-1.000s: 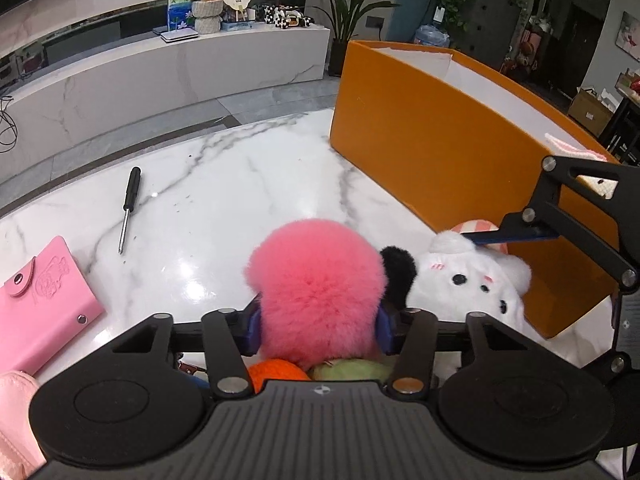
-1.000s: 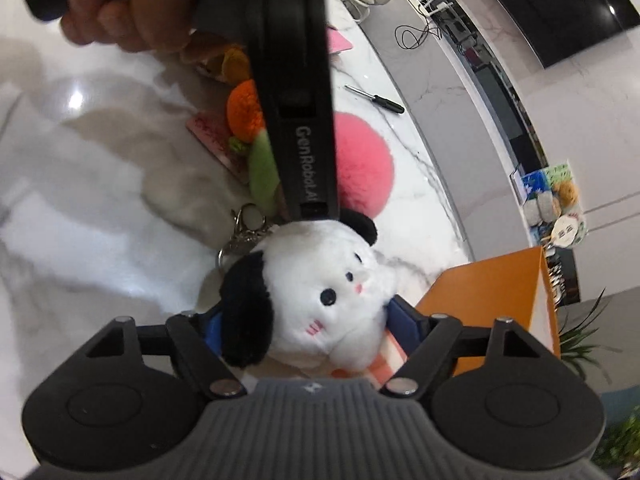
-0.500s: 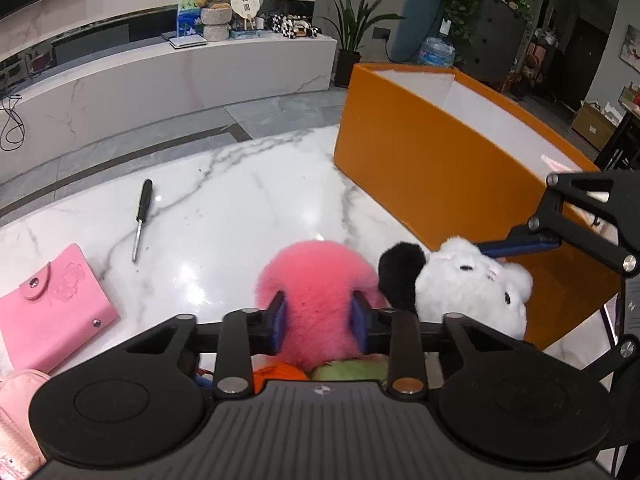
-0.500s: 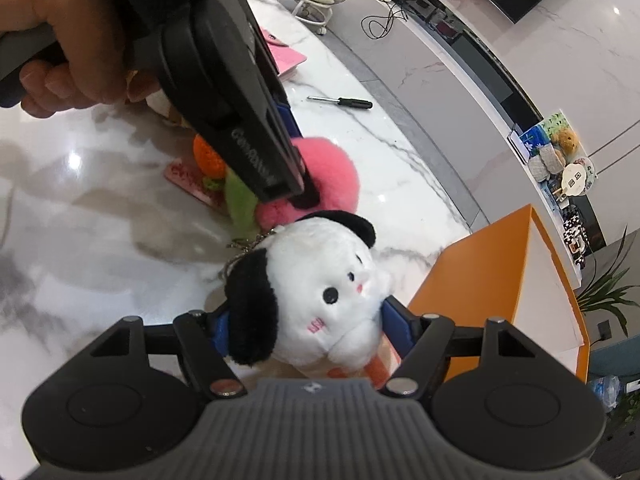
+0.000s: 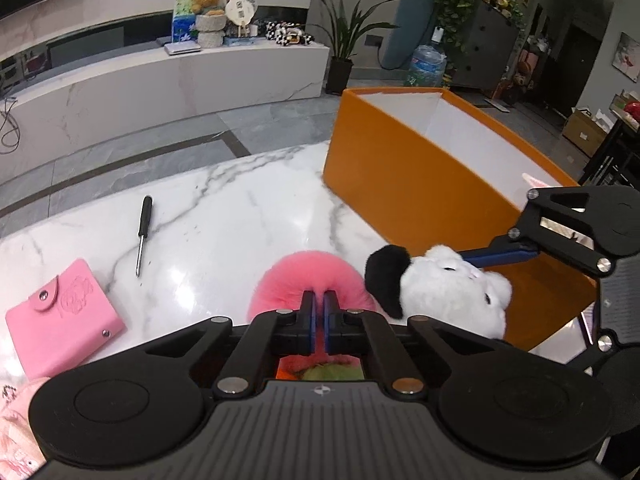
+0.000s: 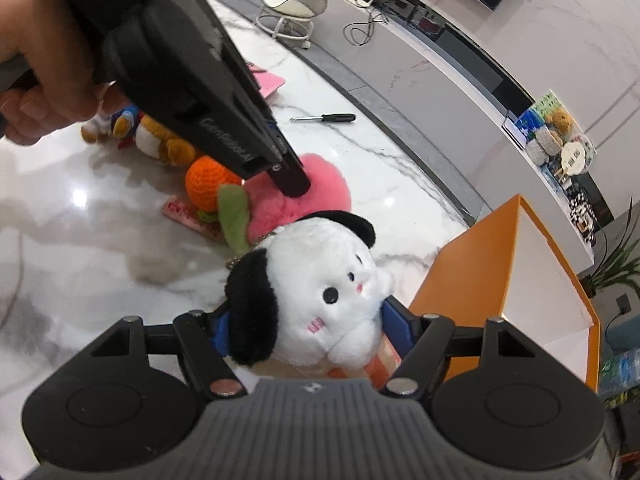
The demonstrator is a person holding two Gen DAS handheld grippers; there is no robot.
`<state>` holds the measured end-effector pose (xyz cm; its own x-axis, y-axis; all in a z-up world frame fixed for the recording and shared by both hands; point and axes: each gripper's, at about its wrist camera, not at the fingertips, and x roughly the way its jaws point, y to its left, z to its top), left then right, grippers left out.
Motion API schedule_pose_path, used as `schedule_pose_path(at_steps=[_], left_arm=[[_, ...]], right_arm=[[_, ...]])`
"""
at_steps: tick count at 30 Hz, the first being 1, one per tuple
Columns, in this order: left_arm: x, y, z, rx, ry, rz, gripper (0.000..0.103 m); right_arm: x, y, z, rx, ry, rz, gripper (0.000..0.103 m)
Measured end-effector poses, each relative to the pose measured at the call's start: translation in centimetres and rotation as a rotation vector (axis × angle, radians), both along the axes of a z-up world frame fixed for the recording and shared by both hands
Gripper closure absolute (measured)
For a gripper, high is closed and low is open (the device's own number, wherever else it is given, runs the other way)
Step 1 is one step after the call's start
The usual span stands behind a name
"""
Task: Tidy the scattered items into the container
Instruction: 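Lift the dog plush and pink pompom and carry both over the orange box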
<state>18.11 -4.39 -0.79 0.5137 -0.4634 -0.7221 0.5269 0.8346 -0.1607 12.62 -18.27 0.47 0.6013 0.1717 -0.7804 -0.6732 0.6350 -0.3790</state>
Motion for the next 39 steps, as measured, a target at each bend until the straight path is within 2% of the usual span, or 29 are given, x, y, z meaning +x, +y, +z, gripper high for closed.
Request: schedule_pose_path(at_steps=[8, 16, 28, 39], left_arm=[[-0.3, 0.5, 2.1, -0.015, -0.053, 0.03, 0.1], [-0.8, 0.9, 6.3, -0.062, -0.143, 0.062, 0.1], [-2.9, -1.7, 12.0, -0.147, -0.278, 0.017, 0.1], [-3.7, -4.6, 14.3, -0.219, -0.338, -0.04, 0.1]], right_arm=[[-0.3, -0.6, 2.2, 0.085, -0.019, -0.032, 0.029], [-1.1, -1.9, 5.6, 0.161, -0.108, -0.072, 0.029], [-3.6, -4.6, 10.6, 0.247, -0.24, -0.134, 0.029], [-4.4, -9.1, 12.1, 0.269, -0.314, -0.251, 0.029]])
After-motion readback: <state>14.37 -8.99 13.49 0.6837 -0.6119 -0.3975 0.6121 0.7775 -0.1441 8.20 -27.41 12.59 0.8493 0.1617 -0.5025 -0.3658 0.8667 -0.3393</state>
